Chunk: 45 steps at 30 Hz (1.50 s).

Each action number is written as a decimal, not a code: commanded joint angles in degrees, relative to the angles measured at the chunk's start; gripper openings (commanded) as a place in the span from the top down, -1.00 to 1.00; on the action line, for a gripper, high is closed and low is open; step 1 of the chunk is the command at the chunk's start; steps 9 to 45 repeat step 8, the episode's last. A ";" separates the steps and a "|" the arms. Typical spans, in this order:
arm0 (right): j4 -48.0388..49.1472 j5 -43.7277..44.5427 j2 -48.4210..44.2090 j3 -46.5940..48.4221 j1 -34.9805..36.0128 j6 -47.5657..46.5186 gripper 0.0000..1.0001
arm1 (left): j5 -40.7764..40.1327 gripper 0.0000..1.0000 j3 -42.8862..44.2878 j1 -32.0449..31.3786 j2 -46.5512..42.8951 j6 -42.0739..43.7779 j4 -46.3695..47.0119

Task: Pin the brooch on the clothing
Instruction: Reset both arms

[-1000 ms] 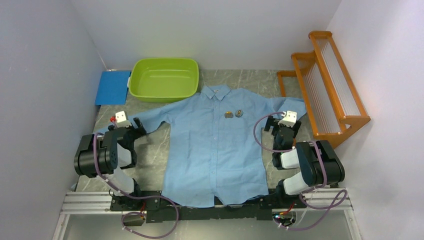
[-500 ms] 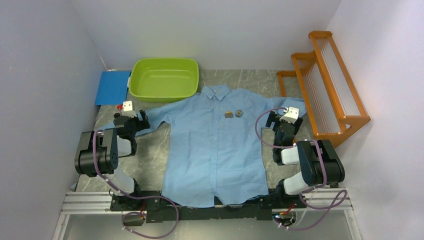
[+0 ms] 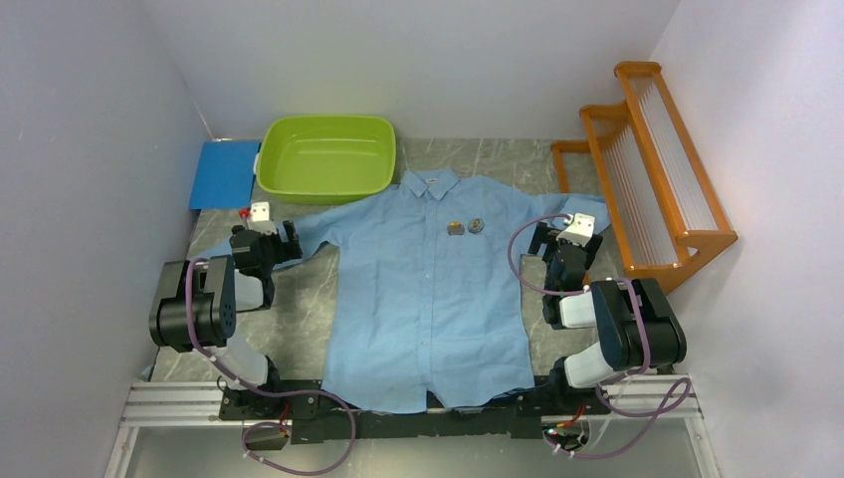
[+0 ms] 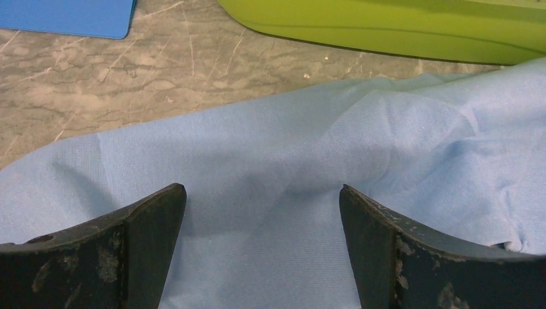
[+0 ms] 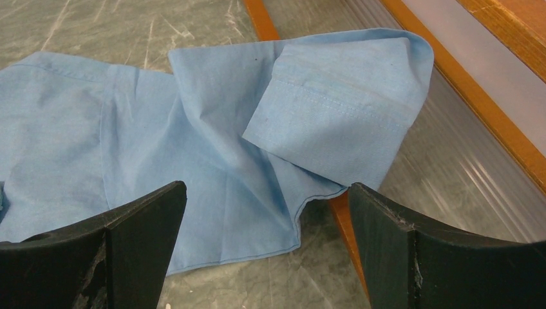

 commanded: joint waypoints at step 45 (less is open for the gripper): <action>1.91 0.87 -0.04 0.85 -0.21 0.88 -1.00 | 0.96 -0.89 1.48 -0.10 0.18 0.97 0.83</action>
